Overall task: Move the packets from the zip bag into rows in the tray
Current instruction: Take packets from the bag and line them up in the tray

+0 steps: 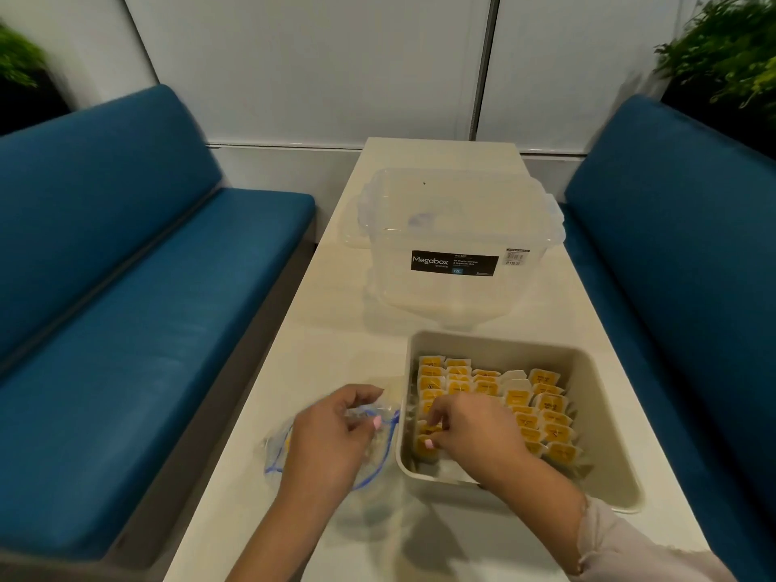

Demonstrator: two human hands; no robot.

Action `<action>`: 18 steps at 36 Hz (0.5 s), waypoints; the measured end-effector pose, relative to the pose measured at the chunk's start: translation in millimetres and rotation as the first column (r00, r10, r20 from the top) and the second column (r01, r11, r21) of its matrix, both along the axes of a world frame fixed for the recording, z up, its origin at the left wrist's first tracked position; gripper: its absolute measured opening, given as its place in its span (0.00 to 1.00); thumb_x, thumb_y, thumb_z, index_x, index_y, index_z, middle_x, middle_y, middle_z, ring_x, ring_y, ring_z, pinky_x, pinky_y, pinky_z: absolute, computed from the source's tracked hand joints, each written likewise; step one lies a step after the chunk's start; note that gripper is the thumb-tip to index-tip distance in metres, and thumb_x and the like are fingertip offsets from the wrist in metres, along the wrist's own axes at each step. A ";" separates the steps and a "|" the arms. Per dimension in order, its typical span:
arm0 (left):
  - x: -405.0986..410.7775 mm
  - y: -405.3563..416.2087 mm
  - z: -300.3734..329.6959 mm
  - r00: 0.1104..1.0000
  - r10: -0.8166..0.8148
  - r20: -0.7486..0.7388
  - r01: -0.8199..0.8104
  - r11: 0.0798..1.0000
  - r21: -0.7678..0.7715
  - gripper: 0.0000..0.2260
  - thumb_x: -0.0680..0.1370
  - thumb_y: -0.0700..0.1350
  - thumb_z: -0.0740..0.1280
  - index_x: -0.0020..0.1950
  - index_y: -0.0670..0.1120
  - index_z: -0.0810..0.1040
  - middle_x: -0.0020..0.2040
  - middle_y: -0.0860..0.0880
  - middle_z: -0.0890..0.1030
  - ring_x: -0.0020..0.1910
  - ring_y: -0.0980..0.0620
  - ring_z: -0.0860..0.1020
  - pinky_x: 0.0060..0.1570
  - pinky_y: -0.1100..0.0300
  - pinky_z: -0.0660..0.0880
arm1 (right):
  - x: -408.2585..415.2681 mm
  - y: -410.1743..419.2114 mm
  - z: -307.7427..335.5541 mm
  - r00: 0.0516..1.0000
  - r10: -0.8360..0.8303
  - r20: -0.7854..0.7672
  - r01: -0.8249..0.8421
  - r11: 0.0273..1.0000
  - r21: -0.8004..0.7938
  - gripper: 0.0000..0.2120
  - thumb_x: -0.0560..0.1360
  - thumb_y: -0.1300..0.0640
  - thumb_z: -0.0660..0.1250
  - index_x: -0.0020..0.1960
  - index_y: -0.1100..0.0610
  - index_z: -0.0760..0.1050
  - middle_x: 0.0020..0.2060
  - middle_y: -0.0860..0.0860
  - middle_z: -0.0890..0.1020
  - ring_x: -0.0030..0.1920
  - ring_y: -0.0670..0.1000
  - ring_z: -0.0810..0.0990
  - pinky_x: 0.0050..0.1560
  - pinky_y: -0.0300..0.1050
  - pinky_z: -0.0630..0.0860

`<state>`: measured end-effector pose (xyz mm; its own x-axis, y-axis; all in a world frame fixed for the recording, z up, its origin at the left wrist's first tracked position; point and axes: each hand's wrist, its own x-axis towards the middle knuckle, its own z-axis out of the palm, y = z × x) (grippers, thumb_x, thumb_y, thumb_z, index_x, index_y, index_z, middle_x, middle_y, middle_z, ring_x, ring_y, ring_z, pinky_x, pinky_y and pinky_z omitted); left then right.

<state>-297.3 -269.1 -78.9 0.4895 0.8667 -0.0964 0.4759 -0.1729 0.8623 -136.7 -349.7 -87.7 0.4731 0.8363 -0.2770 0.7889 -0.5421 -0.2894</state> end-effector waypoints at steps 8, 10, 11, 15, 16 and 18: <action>-27.1 34.1 16.4 0.992 0.123 0.037 -0.128 0.979 0.157 0.10 0.74 0.41 0.70 0.49 0.57 0.80 0.46 0.64 0.80 0.37 0.64 0.78 0.36 0.72 0.71 | -3.0 8.0 11.8 0.998 -0.060 -0.027 0.063 0.994 0.089 0.09 0.71 0.44 0.70 0.50 0.45 0.78 0.41 0.44 0.81 0.42 0.46 0.79 0.41 0.44 0.79; -33.9 39.7 17.1 0.989 0.149 0.013 -0.149 0.970 0.194 0.11 0.74 0.42 0.71 0.47 0.59 0.79 0.45 0.66 0.79 0.40 0.63 0.78 0.37 0.69 0.71 | -4.6 10.2 14.8 0.998 -0.059 -0.032 0.062 0.993 0.099 0.09 0.72 0.45 0.70 0.50 0.45 0.78 0.39 0.43 0.80 0.41 0.45 0.78 0.40 0.42 0.78; -37.1 42.5 16.7 0.989 0.146 -0.003 -0.143 0.969 0.201 0.11 0.74 0.43 0.71 0.47 0.60 0.78 0.45 0.66 0.79 0.42 0.63 0.78 0.38 0.68 0.72 | -5.6 11.1 16.5 0.998 -0.060 -0.034 0.063 0.992 0.107 0.09 0.72 0.45 0.70 0.50 0.45 0.78 0.39 0.43 0.80 0.41 0.45 0.78 0.38 0.41 0.76; -49.4 51.1 9.1 0.975 0.023 -0.220 0.017 0.984 0.179 0.16 0.70 0.48 0.74 0.55 0.61 0.76 0.50 0.65 0.77 0.51 0.61 0.76 0.48 0.62 0.72 | -10.2 13.9 22.2 0.997 -0.075 -0.028 0.079 0.985 0.154 0.08 0.72 0.45 0.69 0.49 0.46 0.78 0.36 0.42 0.78 0.37 0.43 0.76 0.34 0.39 0.72; -51.3 51.9 6.4 0.959 -0.005 -0.282 0.058 0.982 0.179 0.18 0.70 0.50 0.75 0.57 0.61 0.75 0.52 0.64 0.77 0.53 0.61 0.75 0.49 0.62 0.71 | -11.6 14.7 23.4 0.997 -0.078 -0.025 0.081 0.983 0.167 0.08 0.72 0.44 0.69 0.49 0.45 0.78 0.34 0.42 0.77 0.36 0.42 0.75 0.32 0.39 0.70; -53.2 52.3 1.9 0.935 -0.014 -0.355 0.092 0.975 0.203 0.18 0.71 0.51 0.73 0.59 0.61 0.75 0.52 0.64 0.76 0.53 0.62 0.74 0.48 0.62 0.71 | -16.0 16.3 26.6 0.996 -0.084 -0.027 0.088 0.976 0.197 0.08 0.72 0.44 0.69 0.48 0.45 0.78 0.32 0.40 0.75 0.35 0.41 0.73 0.29 0.37 0.64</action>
